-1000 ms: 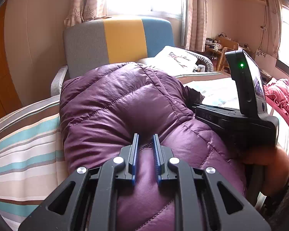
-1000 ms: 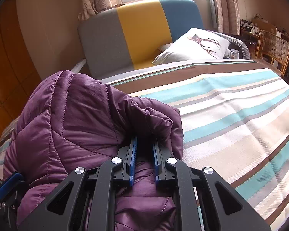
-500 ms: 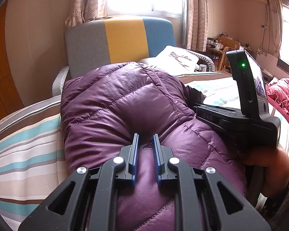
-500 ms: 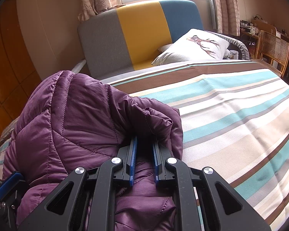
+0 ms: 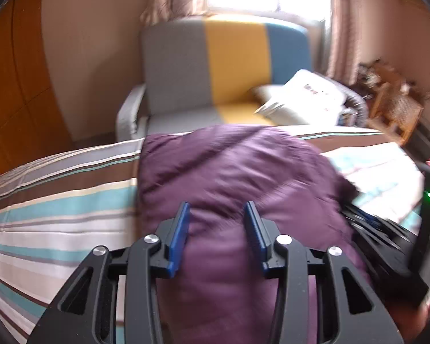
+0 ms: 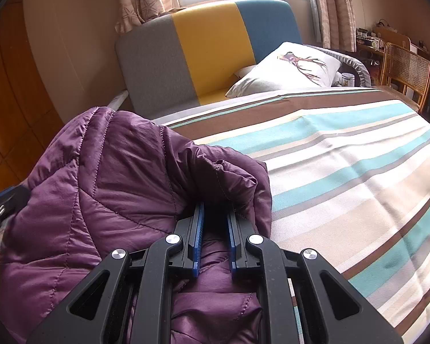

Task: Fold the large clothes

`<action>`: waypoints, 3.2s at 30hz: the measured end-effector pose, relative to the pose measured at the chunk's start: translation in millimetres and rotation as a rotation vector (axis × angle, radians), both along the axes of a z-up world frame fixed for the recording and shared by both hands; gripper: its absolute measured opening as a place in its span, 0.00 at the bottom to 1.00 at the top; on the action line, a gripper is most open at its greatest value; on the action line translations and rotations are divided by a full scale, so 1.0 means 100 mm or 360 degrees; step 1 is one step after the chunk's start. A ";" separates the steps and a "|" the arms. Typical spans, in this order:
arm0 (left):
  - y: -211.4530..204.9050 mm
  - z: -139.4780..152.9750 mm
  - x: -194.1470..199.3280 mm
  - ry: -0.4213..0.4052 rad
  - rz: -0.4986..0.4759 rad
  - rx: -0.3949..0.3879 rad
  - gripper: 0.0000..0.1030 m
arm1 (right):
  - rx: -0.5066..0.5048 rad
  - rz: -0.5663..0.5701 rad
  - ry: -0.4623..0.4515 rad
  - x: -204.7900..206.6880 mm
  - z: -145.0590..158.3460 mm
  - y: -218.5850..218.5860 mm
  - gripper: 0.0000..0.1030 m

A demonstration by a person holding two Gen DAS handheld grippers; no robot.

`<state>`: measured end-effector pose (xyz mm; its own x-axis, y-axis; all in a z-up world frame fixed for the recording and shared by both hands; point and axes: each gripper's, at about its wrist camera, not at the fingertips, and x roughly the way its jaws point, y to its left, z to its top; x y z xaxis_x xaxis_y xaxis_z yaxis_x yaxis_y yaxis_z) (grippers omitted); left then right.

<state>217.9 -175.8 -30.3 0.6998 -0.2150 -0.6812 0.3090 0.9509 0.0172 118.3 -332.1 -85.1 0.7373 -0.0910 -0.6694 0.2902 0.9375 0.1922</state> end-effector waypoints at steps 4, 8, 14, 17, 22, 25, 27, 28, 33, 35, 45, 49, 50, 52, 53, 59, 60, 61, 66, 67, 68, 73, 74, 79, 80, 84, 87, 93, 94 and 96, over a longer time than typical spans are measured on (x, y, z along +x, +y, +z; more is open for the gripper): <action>-0.01 -0.25 0.40 0.0083 0.0071 0.0090 0.41 | -0.0016 -0.0003 0.0008 0.01 0.00 0.01 0.13; -0.01 -0.53 0.58 0.0136 0.0038 0.0131 0.41 | -0.0014 -0.0006 0.0026 0.05 -0.01 0.02 0.13; -0.01 -0.60 0.59 0.0132 0.0015 0.0110 0.41 | -0.0014 -0.0012 0.0031 0.09 -0.02 0.03 0.13; 0.06 -0.52 0.45 0.0100 0.0023 0.0060 0.44 | -0.0018 -0.0013 0.0026 0.08 -0.01 0.04 0.13; 0.37 -0.37 0.01 0.0038 0.0111 -0.0148 0.74 | -0.0009 0.0000 0.0006 0.01 0.05 0.02 0.14; 0.50 -0.27 -0.28 0.0021 0.0087 -0.0241 0.79 | -0.0019 0.0013 -0.0009 -0.13 0.16 0.04 0.15; 0.52 -0.23 -0.43 0.0014 0.0038 -0.0264 0.83 | 0.0028 0.0009 -0.0040 -0.26 0.23 0.05 0.26; 0.50 -0.22 -0.48 0.0011 0.0012 -0.0260 0.83 | 0.0050 0.0000 -0.0053 -0.33 0.26 0.05 0.42; 0.33 -0.33 -0.53 -0.0006 -0.0031 -0.0138 0.84 | 0.0111 -0.0055 -0.0013 -0.48 0.20 0.04 0.52; 0.24 -0.42 -0.49 -0.0014 -0.0063 -0.0057 0.84 | 0.0120 -0.0059 0.0049 -0.41 0.09 0.05 0.52; 0.31 -0.50 -0.46 0.0086 -0.0043 -0.0117 0.85 | 0.0158 -0.0059 0.0095 -0.32 -0.04 0.00 0.52; 0.47 -0.44 -0.48 0.0197 -0.0011 -0.0297 0.90 | 0.0241 -0.0044 0.0111 -0.36 -0.02 -0.07 0.53; 0.53 -0.43 -0.48 0.0219 -0.0012 -0.0339 0.95 | 0.0258 -0.0036 0.0116 -0.37 0.00 -0.10 0.54; 0.60 -0.42 -0.49 0.0233 -0.0013 -0.0370 0.98 | 0.0279 -0.0015 0.0123 -0.40 0.04 -0.11 0.54; 0.64 -0.41 -0.49 0.0238 -0.0020 -0.0377 0.98 | 0.0284 -0.0006 0.0127 -0.41 0.05 -0.12 0.54; 0.74 -0.35 -0.51 0.0227 -0.0046 -0.0353 0.98 | 0.0383 0.0050 0.0147 -0.54 0.16 -0.15 0.54; 0.75 -0.36 -0.51 0.0247 -0.0058 -0.0373 0.98 | 0.0409 0.0052 0.0145 -0.56 0.17 -0.16 0.54; 0.76 -0.38 -0.51 0.0278 -0.0076 -0.0403 0.98 | 0.0447 0.0053 0.0139 -0.60 0.18 -0.17 0.54; 0.79 -0.50 -0.43 0.0377 -0.0114 -0.0483 0.98 | 0.0646 0.0031 0.0140 -0.68 0.09 -0.36 0.66; 0.79 -0.52 -0.41 0.0395 -0.0120 -0.0492 0.98 | 0.0654 0.0043 0.0154 -0.66 0.07 -0.37 0.66; 0.79 -0.52 -0.40 0.0410 -0.0123 -0.0500 0.98 | 0.0656 0.0061 0.0172 -0.63 0.06 -0.38 0.66; 0.73 -0.46 -0.42 0.0411 -0.0167 -0.0507 0.98 | 0.0619 0.0092 0.0238 -0.45 0.00 -0.33 0.66; 0.65 -0.47 -0.43 0.0380 -0.0185 -0.0418 0.98 | 0.0636 0.0083 0.0246 -0.43 -0.03 -0.33 0.66; 0.55 -0.54 -0.38 0.0432 -0.0258 -0.0422 0.86 | 0.0753 0.0063 0.0206 -0.41 -0.11 -0.33 0.43; 0.54 -0.54 -0.39 0.0450 -0.0284 -0.0454 0.79 | 0.0703 0.0080 0.0193 -0.43 -0.07 -0.29 0.41; 0.51 -0.42 -0.49 0.0403 -0.0351 -0.0403 0.66 | 0.0640 0.0109 0.0159 -0.54 0.04 -0.21 0.31; 0.59 -0.36 -0.52 0.0427 -0.0380 -0.0420 0.62 | 0.0677 0.0123 0.0123 -0.64 0.10 -0.17 0.31; 0.89 -0.32 -0.73 0.0462 -0.0413 -0.0431 0.61 | 0.0772 0.0209 0.0085 -0.97 0.18 0.02 0.31; 0.94 -0.33 -0.79 0.0460 -0.0426 -0.0431 0.62 | 0.0761 0.0226 0.0086 -1.02 0.18 0.07 0.31; 1.00 -0.34 -0.89 0.0437 -0.0422 -0.0415 0.70 | 0.0735 0.0246 0.0081 -1.10 0.17 0.12 0.35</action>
<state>129.2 -75.6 -64.7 0.3986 -0.5509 -0.7333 0.5016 0.8003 -0.3286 8.0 -319.7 -67.7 0.6839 0.3316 -0.6498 0.1744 0.7906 0.5870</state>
